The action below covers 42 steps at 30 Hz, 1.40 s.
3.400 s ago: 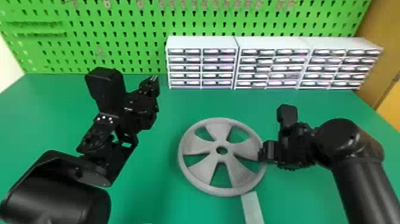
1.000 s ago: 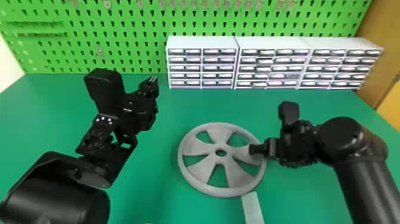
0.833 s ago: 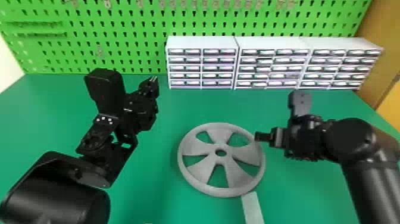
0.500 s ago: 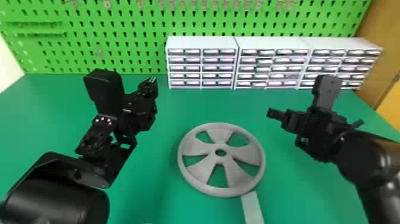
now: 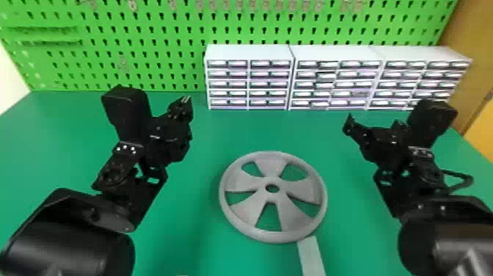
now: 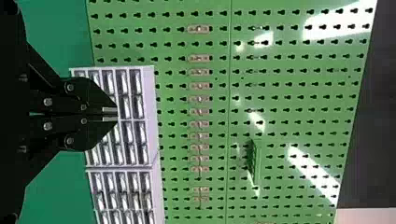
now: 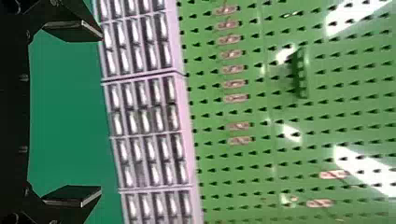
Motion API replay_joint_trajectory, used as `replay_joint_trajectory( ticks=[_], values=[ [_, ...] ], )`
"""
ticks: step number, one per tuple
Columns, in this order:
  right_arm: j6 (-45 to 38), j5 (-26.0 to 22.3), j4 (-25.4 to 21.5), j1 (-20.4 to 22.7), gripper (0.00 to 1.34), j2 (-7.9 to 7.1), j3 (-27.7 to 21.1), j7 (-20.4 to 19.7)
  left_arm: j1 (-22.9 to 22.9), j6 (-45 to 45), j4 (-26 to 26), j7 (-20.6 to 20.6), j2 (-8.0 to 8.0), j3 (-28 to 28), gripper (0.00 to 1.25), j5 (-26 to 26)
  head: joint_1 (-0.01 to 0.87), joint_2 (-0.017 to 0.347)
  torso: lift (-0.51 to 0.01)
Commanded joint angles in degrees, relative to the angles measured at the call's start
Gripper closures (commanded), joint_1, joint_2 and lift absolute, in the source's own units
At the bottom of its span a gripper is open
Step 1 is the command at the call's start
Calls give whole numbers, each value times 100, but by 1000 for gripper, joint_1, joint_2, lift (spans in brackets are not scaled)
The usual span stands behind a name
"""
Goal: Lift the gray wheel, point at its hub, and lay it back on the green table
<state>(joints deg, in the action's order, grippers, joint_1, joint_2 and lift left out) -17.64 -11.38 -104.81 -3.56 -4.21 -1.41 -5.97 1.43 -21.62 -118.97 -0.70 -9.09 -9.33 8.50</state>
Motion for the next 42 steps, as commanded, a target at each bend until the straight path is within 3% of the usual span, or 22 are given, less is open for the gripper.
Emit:
replay_joint_trajectory(
  ticks=[1,20,25,29,33,35,42],
  values=[
    [621,110,31,162,145,-80,106,8,15,0,40,0,39,37,1188,-15,692,48,-93],
    [964,136,40,321,150,-124,299,8,94,26,102,0,101,125,1159,-94,692,48,-93],
    [964,136,40,321,150,-124,299,8,94,26,190,26,127,160,845,55,692,48,-93],
    [964,128,31,312,150,-133,308,16,68,35,242,26,162,195,389,161,692,48,-93],
    [964,128,31,303,150,-142,317,16,32,79,304,26,171,186,59,126,692,48,-93],
    [964,136,31,303,150,-142,326,16,6,70,330,-18,171,177,-1,108,692,48,-93],
    [964,198,22,303,150,-151,343,16,-38,79,418,-220,215,195,-1,117,692,48,-93]
  ],
)
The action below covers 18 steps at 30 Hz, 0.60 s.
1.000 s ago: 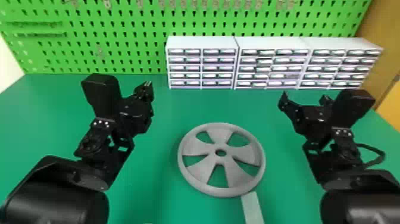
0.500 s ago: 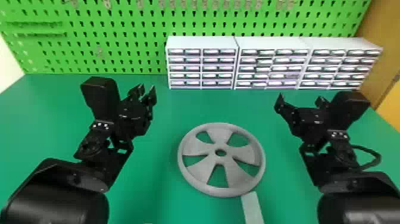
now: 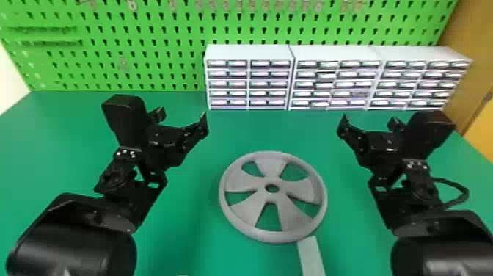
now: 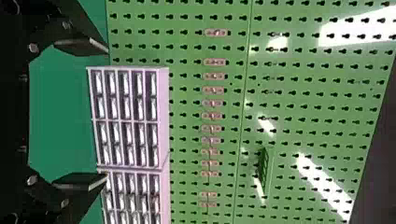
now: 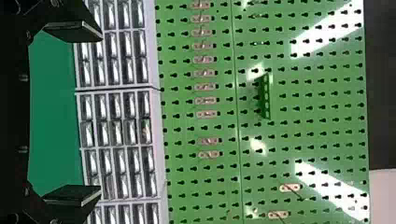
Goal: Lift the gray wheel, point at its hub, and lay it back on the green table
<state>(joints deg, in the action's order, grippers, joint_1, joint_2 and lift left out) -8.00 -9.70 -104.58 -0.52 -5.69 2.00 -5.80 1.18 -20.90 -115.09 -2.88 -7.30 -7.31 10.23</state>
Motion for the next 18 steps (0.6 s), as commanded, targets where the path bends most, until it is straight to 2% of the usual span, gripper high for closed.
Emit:
replay_joint_trajectory(
  ticks=[1,18],
  values=[
    [0,29,-1,-1,150,-11,11,0,-12,7,30,-11,53,19,-1,-74,692,48,-93],
    [-9,29,-1,8,150,-20,38,0,5,7,65,-2,79,28,-1,-135,692,48,-93]
  ],
)
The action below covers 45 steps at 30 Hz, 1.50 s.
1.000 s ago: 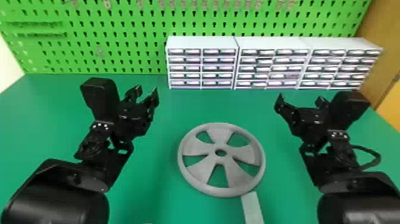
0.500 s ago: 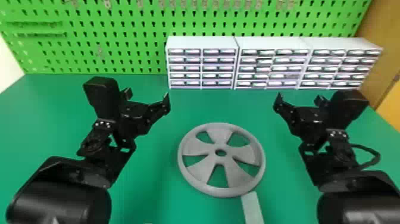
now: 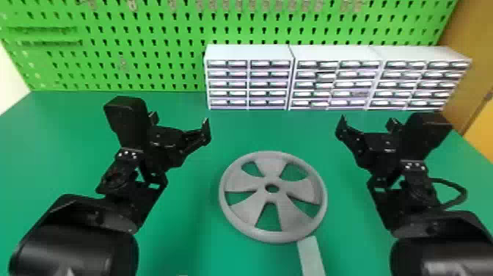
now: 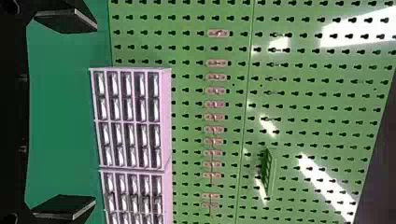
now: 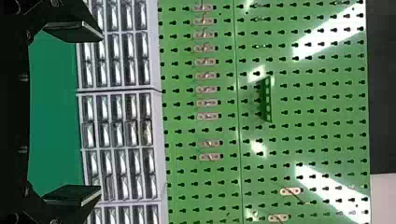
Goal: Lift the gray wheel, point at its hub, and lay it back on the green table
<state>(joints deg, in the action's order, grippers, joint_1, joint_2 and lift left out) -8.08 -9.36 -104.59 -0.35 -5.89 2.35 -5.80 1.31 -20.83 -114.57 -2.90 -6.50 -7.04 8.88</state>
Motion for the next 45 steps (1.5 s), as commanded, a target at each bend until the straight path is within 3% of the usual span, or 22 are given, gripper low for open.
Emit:
replay_joint_trajectory(
  ticks=[1,21,26,34,45],
  values=[
    [0,-4,0,-18,150,0,2,0,-8,0,14,0,0,10,-1,-1,692,48,-93],
    [237,93,-96,-923,150,-132,-33,228,-1194,650,242,-18,0,116,-1,-133,692,48,-93],
    [263,154,-167,-1371,150,-255,72,228,-1607,940,312,-18,-18,177,-1,-168,692,48,-93],
    [492,260,-281,-2188,150,-396,72,228,-2513,1468,321,61,-193,107,-1,-220,692,48,-93],
    [747,330,-527,-3164,147,-563,28,220,-3585,2021,198,219,-317,19,-1,-326,692,48,-93]
  ],
)
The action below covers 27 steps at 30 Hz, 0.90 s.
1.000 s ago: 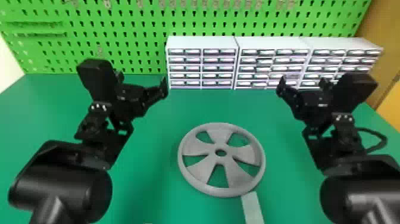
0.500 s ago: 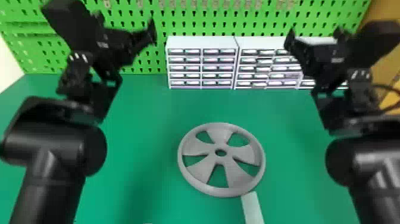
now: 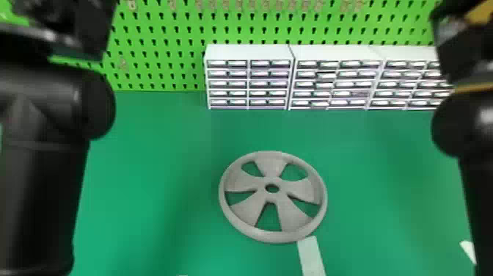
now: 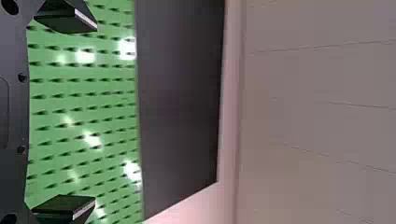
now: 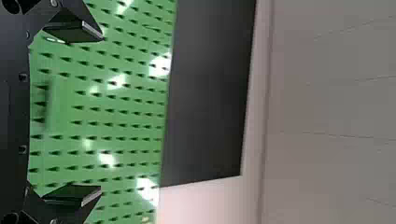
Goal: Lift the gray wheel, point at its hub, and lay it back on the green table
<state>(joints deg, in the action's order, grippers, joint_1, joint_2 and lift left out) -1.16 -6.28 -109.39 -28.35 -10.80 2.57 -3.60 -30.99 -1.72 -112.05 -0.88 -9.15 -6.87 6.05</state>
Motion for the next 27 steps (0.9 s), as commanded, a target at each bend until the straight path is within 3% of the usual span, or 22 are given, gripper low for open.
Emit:
replay_joint_trajectory(
  ticks=[1,14,27],
  values=[
    [54,30,-48,-497,147,-89,6,0,-469,146,-53,18,-61,10,-1,-42,692,48,-93],
    [230,30,-179,-1824,147,-317,138,-18,-1638,533,-273,150,-105,-34,-1,-192,692,48,-93],
    [371,312,-540,-2430,145,-519,270,-211,-2412,647,-625,185,-184,-95,-1,-368,692,48,-93]
  ],
)
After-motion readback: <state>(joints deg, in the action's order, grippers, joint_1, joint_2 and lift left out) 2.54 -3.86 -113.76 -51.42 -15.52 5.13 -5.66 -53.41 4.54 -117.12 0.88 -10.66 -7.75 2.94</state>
